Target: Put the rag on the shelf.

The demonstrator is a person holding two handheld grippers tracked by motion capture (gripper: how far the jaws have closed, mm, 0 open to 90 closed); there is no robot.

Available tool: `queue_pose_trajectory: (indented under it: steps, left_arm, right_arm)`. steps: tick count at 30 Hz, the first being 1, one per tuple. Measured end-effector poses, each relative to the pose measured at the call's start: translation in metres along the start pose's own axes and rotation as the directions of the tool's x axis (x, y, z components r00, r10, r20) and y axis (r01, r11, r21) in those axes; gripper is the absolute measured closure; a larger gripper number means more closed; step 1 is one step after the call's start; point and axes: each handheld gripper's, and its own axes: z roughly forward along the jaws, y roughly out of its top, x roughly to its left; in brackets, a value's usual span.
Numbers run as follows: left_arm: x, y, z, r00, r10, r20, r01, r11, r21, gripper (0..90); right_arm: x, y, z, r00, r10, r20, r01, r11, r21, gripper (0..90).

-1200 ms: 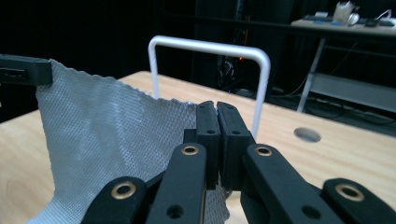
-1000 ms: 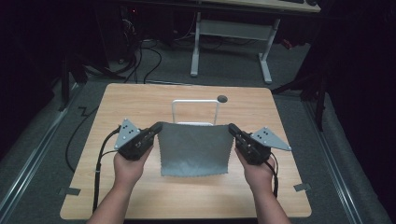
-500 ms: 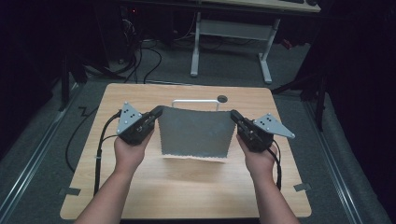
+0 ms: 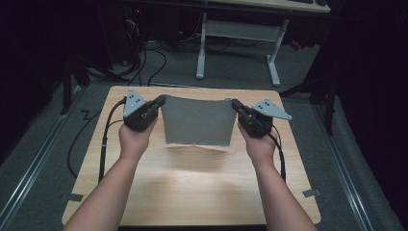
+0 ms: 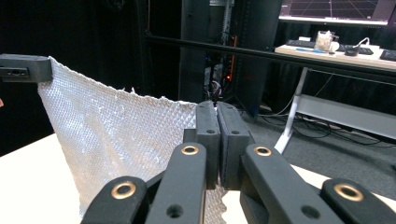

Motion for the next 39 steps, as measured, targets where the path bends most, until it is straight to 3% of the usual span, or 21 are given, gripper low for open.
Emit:
queue_pose_trajectory:
  steps: [13, 16, 19, 24, 27, 33, 39]
  left_arm:
    - [0.021, 0.011, 0.043, 0.9993, 0.012, -0.035, -0.011, 0.9994, 0.033, 89.8]
    - [0.025, 0.011, 0.053, 0.9995, -0.009, -0.03, 0.011, 0.9985, 0.054, 89.7]
    - [0.03, 0.004, 0.065, 0.9997, -0.009, -0.024, 0.012, 0.9922, 0.124, 89.6]
    - [0.037, -0.021, 0.081, 0.998, -0.064, -0.001, 0.062, 0.9637, 0.26, 89.5]
    - [0.038, -0.035, 0.083, 0.9965, -0.08, 0.021, 0.07, 0.9514, 0.3, 89.6]
    - [0.034, -0.052, 0.081, 0.9924, -0.103, 0.067, 0.077, 0.9449, 0.318, 89.6]
    - [0.03, -0.069, 0.077, 0.9834, -0.156, 0.093, 0.118, 0.9382, 0.325, 89.5]
  right_arm:
    - [-0.02, 0.012, 0.038, 0.9993, 0.006, 0.037, -0.006, 1.0, 0.002, 89.3]
    - [-0.027, 0.014, 0.048, 0.9989, 0.016, 0.044, -0.017, 1.0, 0.017, 89.3]
    - [-0.037, 0.01, 0.062, 0.9984, 0.028, 0.049, -0.031, 0.998, 0.06, 89.3]
    - [-0.042, -0.003, 0.082, 0.9984, 0.008, 0.056, -0.017, 0.989, 0.148, 89.3]
    - [-0.043, -0.013, 0.087, 0.9987, 0.018, 0.047, -0.026, 0.984, 0.178, 89.3]
    - [-0.048, -0.034, 0.086, 0.9981, 0.055, 0.026, -0.059, 0.976, 0.21, 89.3]
    - [-0.047, -0.052, 0.082, 0.9955, 0.092, 0.024, -0.095, 0.971, 0.217, 89.2]
